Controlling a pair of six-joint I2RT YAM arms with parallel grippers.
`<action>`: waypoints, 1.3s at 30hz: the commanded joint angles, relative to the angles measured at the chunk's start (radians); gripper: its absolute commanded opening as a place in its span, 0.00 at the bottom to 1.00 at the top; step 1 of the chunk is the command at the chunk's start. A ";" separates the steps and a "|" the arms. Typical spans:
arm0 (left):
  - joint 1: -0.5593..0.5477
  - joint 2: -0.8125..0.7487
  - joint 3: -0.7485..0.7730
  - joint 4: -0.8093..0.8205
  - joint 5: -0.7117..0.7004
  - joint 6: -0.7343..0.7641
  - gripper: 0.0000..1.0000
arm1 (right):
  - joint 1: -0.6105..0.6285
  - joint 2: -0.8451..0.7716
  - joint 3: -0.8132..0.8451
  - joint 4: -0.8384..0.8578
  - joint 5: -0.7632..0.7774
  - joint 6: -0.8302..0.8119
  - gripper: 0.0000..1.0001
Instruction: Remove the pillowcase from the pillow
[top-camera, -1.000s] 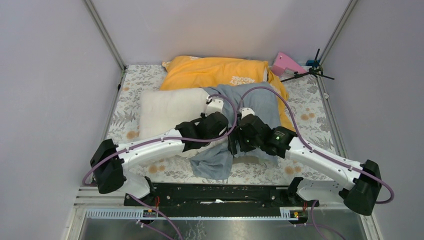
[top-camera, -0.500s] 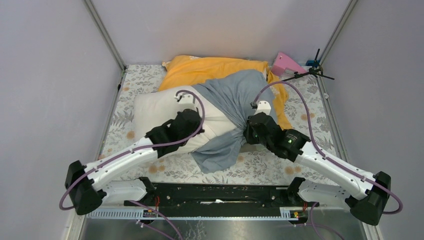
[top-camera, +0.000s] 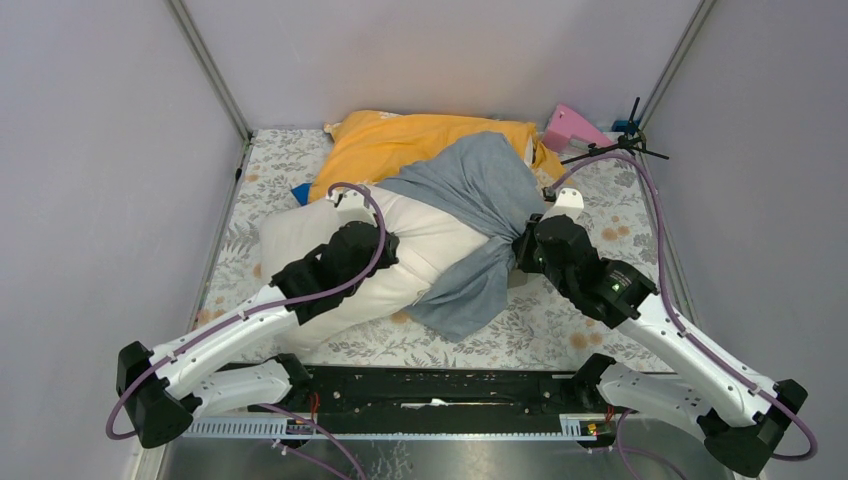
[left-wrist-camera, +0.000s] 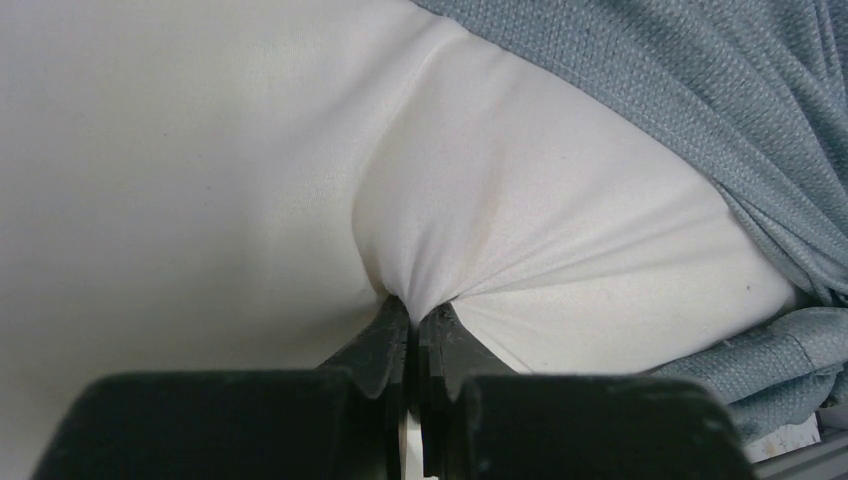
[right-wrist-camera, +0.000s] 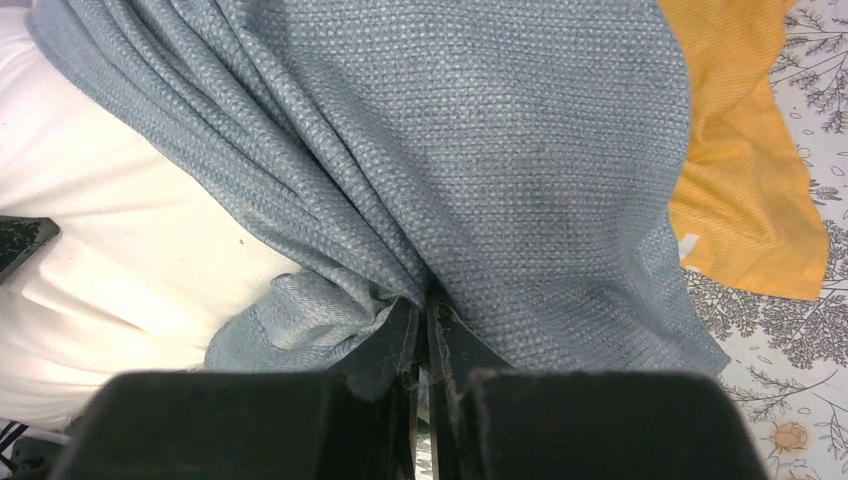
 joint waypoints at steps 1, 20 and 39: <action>0.082 -0.041 0.001 -0.150 -0.323 0.042 0.00 | -0.076 -0.061 0.032 -0.211 0.404 -0.081 0.03; 0.083 -0.275 -0.080 -0.266 -0.562 -0.167 0.00 | -0.076 -0.343 -0.037 -0.154 0.599 -0.010 0.00; 0.083 -0.210 -0.120 0.003 -0.256 0.034 0.00 | -0.076 -0.061 -0.078 0.086 -0.608 -0.262 1.00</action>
